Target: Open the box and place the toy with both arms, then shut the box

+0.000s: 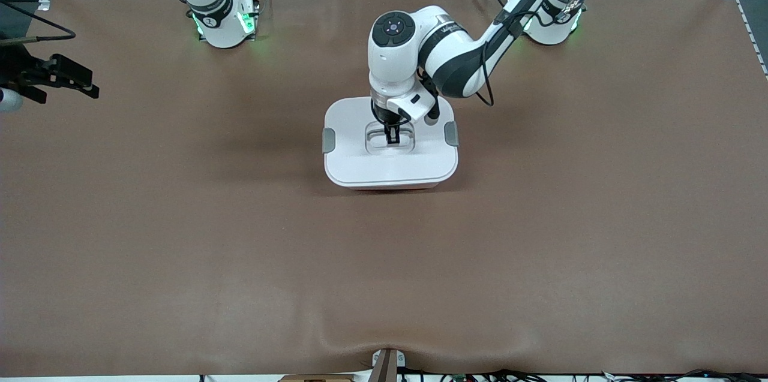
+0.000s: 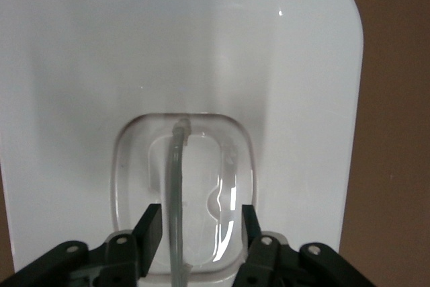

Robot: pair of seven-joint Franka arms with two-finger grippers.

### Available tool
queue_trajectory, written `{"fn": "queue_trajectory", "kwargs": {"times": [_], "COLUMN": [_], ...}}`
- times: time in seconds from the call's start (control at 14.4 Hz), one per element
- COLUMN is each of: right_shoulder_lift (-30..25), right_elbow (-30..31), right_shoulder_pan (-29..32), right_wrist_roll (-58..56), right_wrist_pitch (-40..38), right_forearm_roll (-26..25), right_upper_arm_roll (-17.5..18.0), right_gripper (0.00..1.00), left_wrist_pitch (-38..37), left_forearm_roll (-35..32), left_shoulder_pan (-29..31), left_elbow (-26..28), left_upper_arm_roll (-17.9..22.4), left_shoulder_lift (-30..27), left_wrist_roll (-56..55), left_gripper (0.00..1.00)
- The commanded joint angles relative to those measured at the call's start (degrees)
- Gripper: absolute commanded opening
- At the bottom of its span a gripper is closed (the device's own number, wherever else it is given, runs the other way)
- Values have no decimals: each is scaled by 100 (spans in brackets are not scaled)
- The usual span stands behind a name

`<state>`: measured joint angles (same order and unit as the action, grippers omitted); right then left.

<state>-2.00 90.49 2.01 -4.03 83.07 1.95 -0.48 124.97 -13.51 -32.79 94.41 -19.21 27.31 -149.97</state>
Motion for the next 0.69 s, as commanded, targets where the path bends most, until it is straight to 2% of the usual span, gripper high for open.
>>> {"fn": "queue_trajectory", "kwargs": {"times": [0.0,0.21,0.42,0.62], "right_shoulder_lift": [51,51,42,42], "right_elbow": [-128,-93,-49,-31], "right_shoulder_pan": [36,19,19,19], "right_wrist_roll": [456,438,430,412], "right_wrist_pitch": [-72,34,43,69], "right_forearm_roll": [139,130,130,113], "right_upper_arm_roll": [30,39,39,31], "right_gripper": [100,100,100,100], "left_wrist_pitch": [-253,-710,-1150,-1238], "left_forearm_roll": [-82,-82,-38,181], "left_shoulder_pan": [62,238,378,729], "left_elbow": [-54,-362,-380,-371], "left_upper_arm_roll": [5,-4,-12,-48], "left_shoulder_lift": [-226,-296,-411,-586], "left_wrist_roll": [345,914,1847,2540], "left_gripper": [100,100,100,100]}}
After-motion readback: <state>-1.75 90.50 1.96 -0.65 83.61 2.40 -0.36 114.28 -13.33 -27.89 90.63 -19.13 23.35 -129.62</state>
